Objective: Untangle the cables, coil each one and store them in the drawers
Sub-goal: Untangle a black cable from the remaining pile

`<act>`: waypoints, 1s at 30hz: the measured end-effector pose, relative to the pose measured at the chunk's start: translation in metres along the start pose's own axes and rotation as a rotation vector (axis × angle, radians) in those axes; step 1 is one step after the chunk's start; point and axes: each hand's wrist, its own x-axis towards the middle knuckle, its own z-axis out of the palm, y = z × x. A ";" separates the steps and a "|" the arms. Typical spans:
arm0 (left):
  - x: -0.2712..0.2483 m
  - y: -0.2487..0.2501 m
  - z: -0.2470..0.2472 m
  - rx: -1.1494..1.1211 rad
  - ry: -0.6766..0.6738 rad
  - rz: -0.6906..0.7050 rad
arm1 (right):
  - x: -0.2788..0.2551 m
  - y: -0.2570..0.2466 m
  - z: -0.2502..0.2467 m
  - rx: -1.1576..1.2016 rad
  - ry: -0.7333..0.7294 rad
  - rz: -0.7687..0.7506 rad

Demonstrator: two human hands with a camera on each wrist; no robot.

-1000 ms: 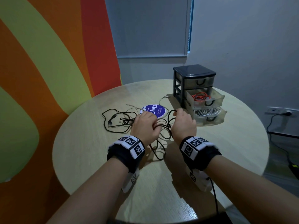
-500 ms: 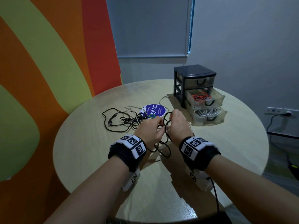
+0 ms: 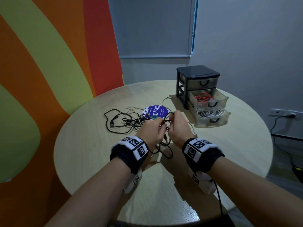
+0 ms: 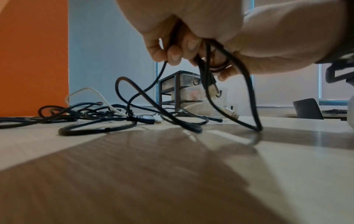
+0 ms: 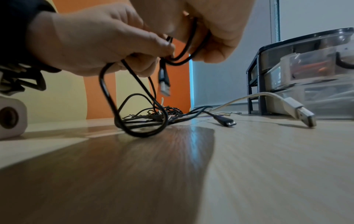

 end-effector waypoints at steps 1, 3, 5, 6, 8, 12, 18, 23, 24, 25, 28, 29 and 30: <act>0.001 -0.001 0.001 0.027 -0.001 -0.024 | -0.001 0.000 0.001 0.030 0.008 -0.057; 0.003 -0.003 0.001 0.103 -0.010 -0.058 | -0.004 -0.002 0.002 0.069 0.030 -0.172; 0.004 -0.005 0.002 0.166 -0.016 -0.088 | -0.005 -0.004 0.001 0.090 0.024 -0.218; 0.005 -0.006 0.003 0.191 -0.013 -0.096 | -0.005 -0.004 0.001 0.094 0.008 -0.221; 0.006 -0.006 0.002 0.267 -0.012 -0.105 | -0.005 -0.004 0.002 0.099 -0.033 -0.208; 0.005 -0.002 -0.002 0.322 0.046 -0.062 | -0.006 -0.002 0.002 0.151 -0.066 -0.159; 0.002 -0.001 -0.002 0.264 0.158 0.040 | -0.007 -0.002 0.008 0.110 -0.118 -0.103; 0.000 0.002 -0.004 0.109 0.205 0.056 | -0.007 0.000 0.006 0.042 -0.241 -0.148; 0.000 0.003 -0.005 0.071 0.210 0.031 | -0.008 -0.002 0.005 0.044 -0.240 -0.170; 0.000 0.003 -0.005 0.033 0.215 0.008 | -0.008 -0.002 0.004 0.048 -0.229 -0.196; -0.002 0.002 -0.005 -0.023 0.256 0.019 | -0.007 -0.003 0.006 0.043 -0.160 -0.232; -0.001 0.001 -0.004 -0.031 0.274 0.031 | -0.006 -0.002 0.007 0.032 -0.140 -0.227; -0.001 0.002 -0.004 -0.039 0.282 0.040 | -0.006 -0.002 0.008 0.018 -0.125 -0.209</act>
